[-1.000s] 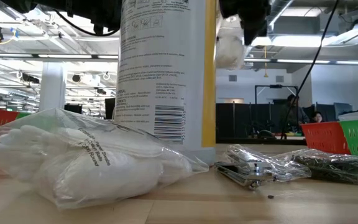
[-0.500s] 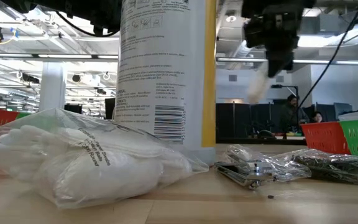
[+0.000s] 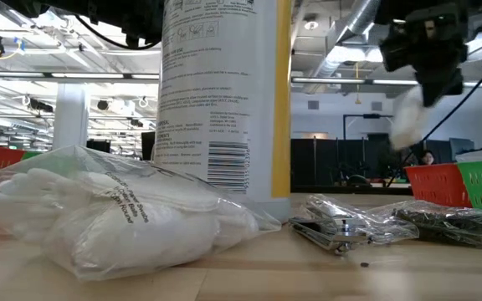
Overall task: Pick & Place Travel size toiletries
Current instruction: Put the white vanity pack into the right red bin
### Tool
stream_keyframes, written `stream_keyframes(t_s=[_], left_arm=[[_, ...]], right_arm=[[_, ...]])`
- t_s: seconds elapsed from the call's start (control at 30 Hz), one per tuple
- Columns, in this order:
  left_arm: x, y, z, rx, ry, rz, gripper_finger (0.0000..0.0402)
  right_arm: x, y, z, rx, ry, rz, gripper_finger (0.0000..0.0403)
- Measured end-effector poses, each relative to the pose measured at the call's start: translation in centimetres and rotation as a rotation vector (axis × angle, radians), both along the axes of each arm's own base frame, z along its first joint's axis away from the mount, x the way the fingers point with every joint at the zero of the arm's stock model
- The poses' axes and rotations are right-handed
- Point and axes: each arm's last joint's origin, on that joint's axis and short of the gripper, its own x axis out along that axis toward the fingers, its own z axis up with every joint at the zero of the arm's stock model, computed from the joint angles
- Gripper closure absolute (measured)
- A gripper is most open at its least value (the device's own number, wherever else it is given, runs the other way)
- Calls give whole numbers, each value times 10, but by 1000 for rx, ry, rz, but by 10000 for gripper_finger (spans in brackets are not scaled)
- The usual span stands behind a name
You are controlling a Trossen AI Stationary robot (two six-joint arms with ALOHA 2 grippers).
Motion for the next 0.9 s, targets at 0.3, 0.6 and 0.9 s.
stream_keyframes(t_s=[0.3, 0.6, 0.9], left_arm=[[0, 0, 0, 0, 0, 0, 297], [0, 0, 0, 0, 0, 0, 297], [0, 0, 0, 0, 0, 0, 297]], right_arm=[[-24, 6, -10, 37, 92, -46, 403], [-41, 10, -9, 65, 181, -97, 403], [-44, 10, -10, 68, 240, -103, 403]])
